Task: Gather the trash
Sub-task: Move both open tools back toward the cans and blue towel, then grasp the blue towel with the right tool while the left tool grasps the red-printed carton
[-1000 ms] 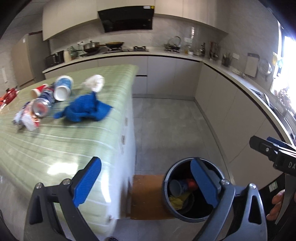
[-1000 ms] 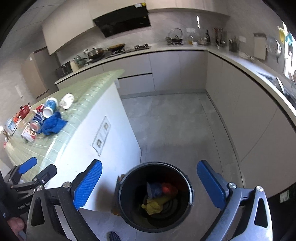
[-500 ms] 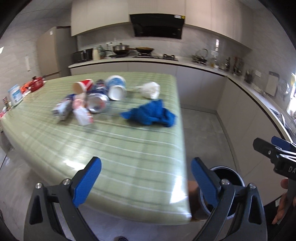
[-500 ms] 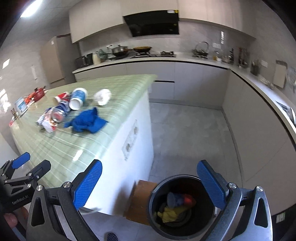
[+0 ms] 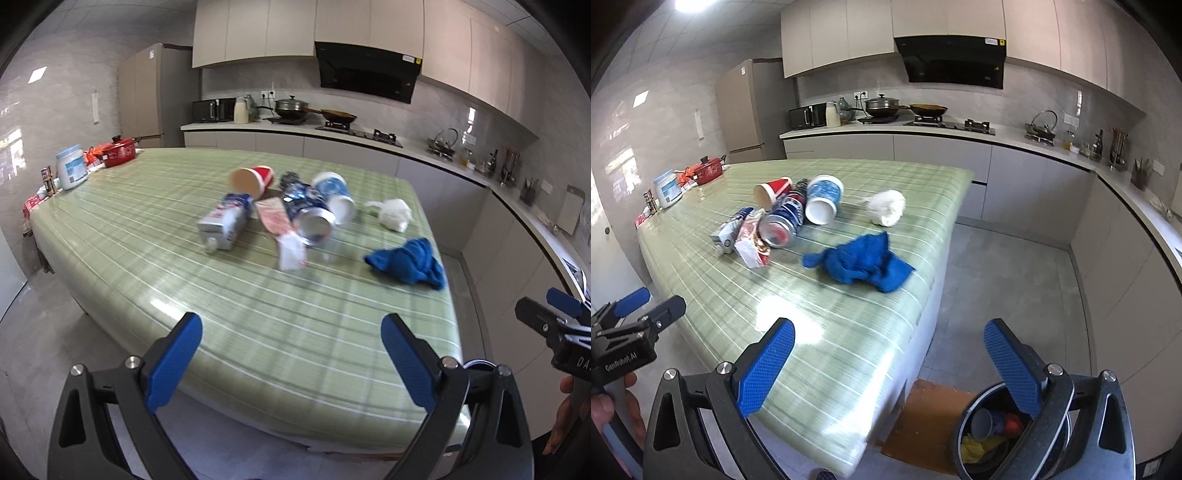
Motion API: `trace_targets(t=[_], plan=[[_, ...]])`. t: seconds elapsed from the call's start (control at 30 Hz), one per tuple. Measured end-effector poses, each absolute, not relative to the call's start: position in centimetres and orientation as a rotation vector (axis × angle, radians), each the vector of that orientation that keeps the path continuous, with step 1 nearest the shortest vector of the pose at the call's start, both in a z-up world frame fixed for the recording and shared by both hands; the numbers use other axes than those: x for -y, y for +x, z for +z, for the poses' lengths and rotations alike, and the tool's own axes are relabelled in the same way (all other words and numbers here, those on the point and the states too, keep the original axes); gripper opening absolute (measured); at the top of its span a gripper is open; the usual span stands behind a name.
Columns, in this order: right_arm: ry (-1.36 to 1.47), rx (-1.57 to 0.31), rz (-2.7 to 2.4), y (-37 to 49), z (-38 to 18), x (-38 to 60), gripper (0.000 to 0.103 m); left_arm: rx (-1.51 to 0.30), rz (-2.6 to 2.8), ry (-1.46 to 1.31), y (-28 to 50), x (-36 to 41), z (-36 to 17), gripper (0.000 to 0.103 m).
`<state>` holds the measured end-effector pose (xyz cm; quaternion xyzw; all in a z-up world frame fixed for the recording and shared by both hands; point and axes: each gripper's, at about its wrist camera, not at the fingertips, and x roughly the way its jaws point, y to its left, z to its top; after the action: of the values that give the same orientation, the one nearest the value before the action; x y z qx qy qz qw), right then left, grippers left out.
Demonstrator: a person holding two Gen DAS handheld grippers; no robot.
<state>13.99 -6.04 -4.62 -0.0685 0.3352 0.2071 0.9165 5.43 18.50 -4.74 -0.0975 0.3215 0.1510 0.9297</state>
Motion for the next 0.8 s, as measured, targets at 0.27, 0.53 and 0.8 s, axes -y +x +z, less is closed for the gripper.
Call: trace_targets(t=[0.27, 0.53, 0.8], plan=[[-0.147, -0.703, 0.416, 15.2, -5.6, 1.6, 0.103, -0.682, 0.321, -0.179, 6.8, -23.2, -6.2, 0.098], [-0.138, -0.730, 0.371, 17.5, -7.3, -2.1, 0.102, -0.711, 0.302, -0.172, 9.4, -27.9, -7.7, 0.098], [-0.137, -0.760, 0.325, 20.1, -8.4, -5.0, 0.095, -0.725, 0.227, -0.185, 12.9, -29.4, -8.4, 0.097]])
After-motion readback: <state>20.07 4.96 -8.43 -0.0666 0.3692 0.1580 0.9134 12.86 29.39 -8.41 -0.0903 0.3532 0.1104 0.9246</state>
